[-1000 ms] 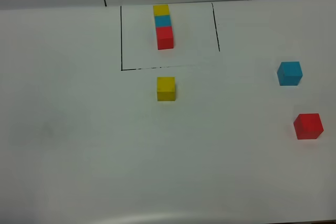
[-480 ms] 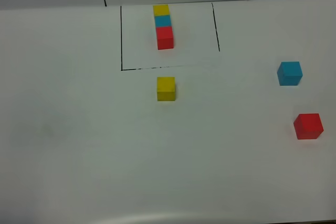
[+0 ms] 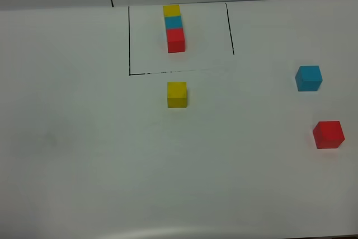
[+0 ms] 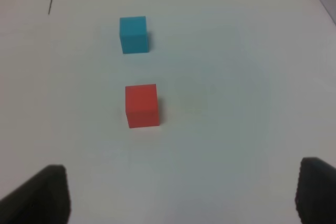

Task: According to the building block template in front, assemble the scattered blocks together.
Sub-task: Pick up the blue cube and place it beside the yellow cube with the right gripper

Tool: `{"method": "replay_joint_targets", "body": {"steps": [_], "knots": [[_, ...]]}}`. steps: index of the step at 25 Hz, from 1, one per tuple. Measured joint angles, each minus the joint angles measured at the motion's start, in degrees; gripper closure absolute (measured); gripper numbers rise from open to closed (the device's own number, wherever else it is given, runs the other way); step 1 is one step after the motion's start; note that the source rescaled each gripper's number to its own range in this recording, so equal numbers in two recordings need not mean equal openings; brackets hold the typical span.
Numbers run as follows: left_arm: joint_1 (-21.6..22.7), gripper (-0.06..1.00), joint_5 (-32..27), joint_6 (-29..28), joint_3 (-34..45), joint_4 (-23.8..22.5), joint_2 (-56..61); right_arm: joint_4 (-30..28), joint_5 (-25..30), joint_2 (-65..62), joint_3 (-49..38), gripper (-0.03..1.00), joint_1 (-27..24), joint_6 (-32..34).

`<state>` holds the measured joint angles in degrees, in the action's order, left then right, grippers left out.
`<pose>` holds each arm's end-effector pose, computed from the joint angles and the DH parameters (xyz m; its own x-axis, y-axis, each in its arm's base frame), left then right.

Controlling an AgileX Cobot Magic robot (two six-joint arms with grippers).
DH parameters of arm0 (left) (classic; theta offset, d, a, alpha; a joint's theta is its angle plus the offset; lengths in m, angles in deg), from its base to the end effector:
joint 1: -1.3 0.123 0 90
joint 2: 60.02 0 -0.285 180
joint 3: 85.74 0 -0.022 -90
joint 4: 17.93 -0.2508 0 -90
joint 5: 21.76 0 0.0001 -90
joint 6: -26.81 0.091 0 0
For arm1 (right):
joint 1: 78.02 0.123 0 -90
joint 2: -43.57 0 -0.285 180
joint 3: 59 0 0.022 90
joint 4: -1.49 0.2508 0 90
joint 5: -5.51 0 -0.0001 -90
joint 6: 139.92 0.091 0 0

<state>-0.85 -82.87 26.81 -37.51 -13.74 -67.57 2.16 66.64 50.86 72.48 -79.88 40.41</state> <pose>-0.0067 -0.0056 0.2786 -0.4540 -0.0183 -0.8908 0.0785 0.9951 -0.0604 -0.0065 0.0011 0.2770 -0.4525 0.0261 -0.8914 0.0285 0.9995 0.0148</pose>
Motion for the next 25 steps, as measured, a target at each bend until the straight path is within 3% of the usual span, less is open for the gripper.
{"method": "replay_joint_targets", "body": {"steps": [25], "knots": [[0.0,0.12,0.0,0.0,0.0,0.0,0.0,-0.7,0.0,0.0,0.0,0.22,0.0,1.0]]}}
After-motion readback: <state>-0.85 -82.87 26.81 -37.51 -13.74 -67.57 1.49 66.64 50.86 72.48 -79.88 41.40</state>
